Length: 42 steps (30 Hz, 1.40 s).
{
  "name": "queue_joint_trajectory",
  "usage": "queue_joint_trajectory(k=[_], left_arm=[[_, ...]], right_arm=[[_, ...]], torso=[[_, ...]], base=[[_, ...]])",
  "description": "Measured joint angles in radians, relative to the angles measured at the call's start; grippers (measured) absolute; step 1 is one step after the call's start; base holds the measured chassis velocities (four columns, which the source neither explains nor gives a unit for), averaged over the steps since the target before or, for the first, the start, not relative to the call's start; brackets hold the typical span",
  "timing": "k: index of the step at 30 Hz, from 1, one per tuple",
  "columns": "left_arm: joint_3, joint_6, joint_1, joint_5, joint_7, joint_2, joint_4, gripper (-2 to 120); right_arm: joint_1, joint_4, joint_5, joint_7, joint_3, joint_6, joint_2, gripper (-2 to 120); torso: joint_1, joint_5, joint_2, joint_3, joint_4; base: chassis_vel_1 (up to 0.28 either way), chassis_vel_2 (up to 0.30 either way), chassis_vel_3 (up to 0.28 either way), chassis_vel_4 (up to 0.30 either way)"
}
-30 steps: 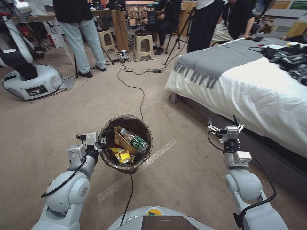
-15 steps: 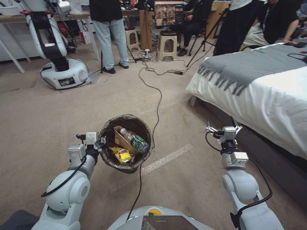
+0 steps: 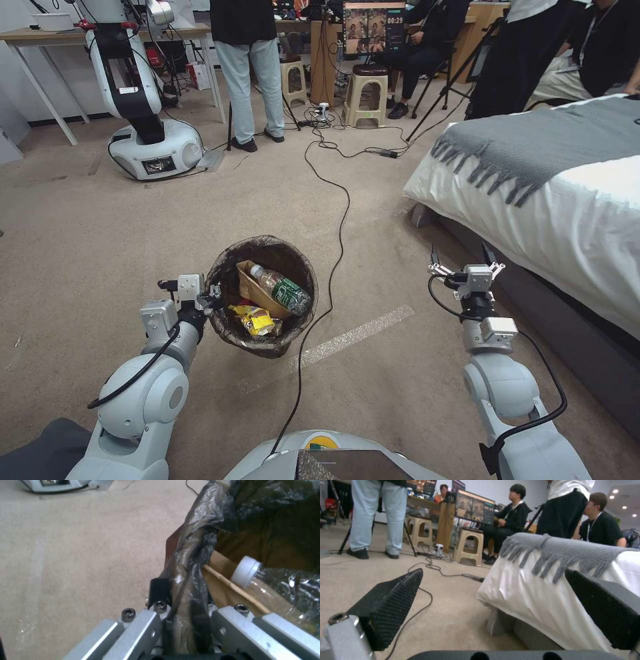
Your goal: Pick up the trash bin, then pick up the garbage from the floor and place it into the trash bin.
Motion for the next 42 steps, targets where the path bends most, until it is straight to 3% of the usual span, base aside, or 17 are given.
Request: queue_joint_trajectory(k=[13, 24, 29, 42], left_arm=[[0.001, 0.013, -0.057, -0.107, -0.05, 0.045, 0.044, 0], [0.014, 0.015, -0.137, -0.205, -0.089, 0.057, 0.258, 0], [0.014, 0.015, -0.155, -0.242, -0.094, 0.055, 0.32, 0], [0.02, 0.015, -0.168, -0.283, -0.111, 0.04, 0.405, 0]], right_arm=[[-0.003, -0.008, -0.011, 0.001, -0.003, 0.011, 0.006, 100], [-0.012, -0.009, -0.022, 0.002, -0.008, 0.018, 0.008, 100], [-0.011, -0.013, -0.025, 0.002, -0.015, 0.019, 0.009, 100], [-0.009, -0.015, -0.028, 0.004, -0.02, 0.02, 0.009, 100]], torso=[[0.0, 0.0001, 0.0, 0.0, 0.0002], [0.0, 0.0, 0.0, 0.0, 0.0003], [0.0, 0.0, 0.0, 0.0, 0.0002], [0.0, 0.0, 0.0, 0.0, 0.0003]], base=[[0.0, 0.0, 0.0, 0.0], [0.0, 0.0, 0.0, 0.0], [0.0, 0.0, 0.0, 0.0], [0.0, 0.0, 0.0, 0.0]])
